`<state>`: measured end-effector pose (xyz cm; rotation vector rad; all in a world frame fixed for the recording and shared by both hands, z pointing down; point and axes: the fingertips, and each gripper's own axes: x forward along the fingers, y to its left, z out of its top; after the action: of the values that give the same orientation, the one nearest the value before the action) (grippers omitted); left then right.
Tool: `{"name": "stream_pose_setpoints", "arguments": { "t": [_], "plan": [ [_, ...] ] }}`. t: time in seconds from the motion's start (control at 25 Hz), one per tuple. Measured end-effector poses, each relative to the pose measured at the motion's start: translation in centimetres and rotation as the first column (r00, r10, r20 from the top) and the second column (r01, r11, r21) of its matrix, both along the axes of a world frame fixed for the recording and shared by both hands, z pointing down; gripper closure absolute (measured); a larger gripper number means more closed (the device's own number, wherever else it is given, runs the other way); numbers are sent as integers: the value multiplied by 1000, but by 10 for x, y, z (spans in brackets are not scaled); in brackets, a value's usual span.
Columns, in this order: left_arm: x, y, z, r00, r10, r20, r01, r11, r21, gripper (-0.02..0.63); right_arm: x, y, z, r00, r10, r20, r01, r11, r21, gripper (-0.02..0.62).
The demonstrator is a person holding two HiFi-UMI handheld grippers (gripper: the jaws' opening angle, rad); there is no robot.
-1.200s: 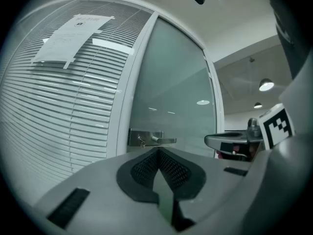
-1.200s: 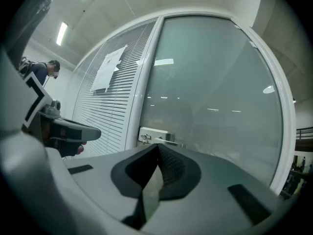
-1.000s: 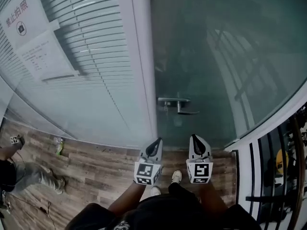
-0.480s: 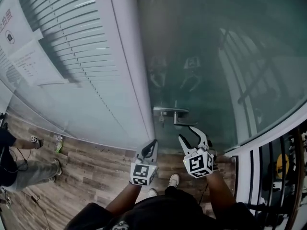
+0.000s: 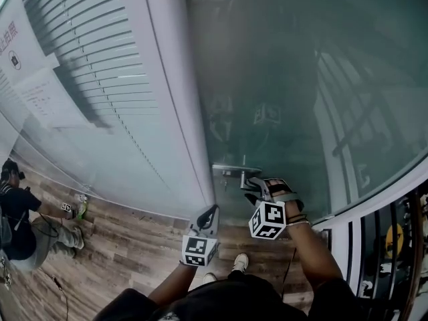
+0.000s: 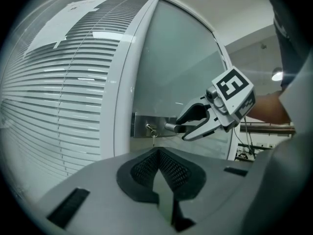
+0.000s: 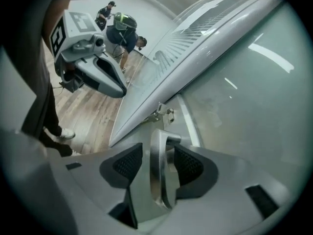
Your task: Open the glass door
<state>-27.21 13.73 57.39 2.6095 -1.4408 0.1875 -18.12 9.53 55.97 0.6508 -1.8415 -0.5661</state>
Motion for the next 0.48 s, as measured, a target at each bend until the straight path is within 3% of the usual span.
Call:
{"name": "stream_pose_setpoints", "arguments": {
  "t": [0.2, 0.28, 0.4, 0.48],
  "plan": [
    [2, -6, 0, 1000, -9, -3, 9, 1000, 3, 603, 1, -3, 27, 988, -72, -134, 52, 988, -143, 394],
    [3, -9, 0, 1000, -12, -4, 12, 1000, 5, 603, 0, -8, 31, 989, -75, -129, 54, 985, -162, 432],
    [7, -9, 1, 1000, -7, -13, 7, 1000, -1, 603, -2, -16, 34, 995, -53, -82, 38, 985, -171, 543],
    [7, -8, 2, 1000, -4, -14, 4, 1000, -6, 603, -5, -19, 37, 998, -36, -47, 26, 982, -189, 572]
  ]
}}
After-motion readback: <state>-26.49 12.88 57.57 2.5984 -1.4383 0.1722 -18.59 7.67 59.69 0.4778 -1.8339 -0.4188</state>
